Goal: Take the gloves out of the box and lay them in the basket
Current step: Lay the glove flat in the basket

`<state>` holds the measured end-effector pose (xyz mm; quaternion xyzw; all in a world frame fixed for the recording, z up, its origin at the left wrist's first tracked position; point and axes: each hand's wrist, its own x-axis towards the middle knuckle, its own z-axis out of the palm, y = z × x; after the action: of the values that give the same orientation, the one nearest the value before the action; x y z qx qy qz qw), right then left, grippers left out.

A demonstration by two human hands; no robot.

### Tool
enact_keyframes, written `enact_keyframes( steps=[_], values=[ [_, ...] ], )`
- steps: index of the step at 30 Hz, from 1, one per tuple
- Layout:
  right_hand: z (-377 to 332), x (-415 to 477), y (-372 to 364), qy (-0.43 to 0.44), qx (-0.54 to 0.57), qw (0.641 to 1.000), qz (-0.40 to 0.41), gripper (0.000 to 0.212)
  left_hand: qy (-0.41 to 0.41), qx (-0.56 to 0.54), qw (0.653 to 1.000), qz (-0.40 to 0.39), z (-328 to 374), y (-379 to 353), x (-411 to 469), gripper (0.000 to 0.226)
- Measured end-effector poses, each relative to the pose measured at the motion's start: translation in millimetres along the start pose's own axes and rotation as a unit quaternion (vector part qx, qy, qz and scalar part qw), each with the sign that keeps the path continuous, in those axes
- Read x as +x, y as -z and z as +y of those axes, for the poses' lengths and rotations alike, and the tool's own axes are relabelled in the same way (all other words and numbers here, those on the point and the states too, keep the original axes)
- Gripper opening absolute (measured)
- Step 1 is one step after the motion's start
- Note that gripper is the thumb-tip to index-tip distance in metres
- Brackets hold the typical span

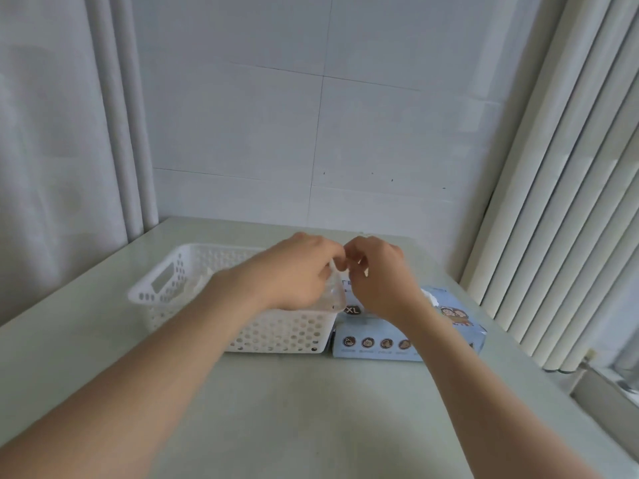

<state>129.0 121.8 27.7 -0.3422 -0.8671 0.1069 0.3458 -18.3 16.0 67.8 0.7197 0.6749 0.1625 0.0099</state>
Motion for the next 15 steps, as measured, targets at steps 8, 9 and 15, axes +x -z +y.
enact_keyframes(
  steps=[8, 9, 15],
  values=[
    [52, -29, 24, -0.119, -0.08, 0.99, -0.009, 0.046, -0.093, 0.23, 0.964, 0.093, 30, -84, 4, 0.052],
    [56, -32, 26, -0.129, -0.091, 0.987, -0.01, 0.046, -0.096, 0.258, 0.956, 0.102, 29, -90, 4, 0.055],
    [70, -40, 33, -0.136, -0.163, 0.977, -0.016, 0.032, -0.085, 0.265, 0.946, 0.166, 27, -105, 2, 0.06]
  ],
)
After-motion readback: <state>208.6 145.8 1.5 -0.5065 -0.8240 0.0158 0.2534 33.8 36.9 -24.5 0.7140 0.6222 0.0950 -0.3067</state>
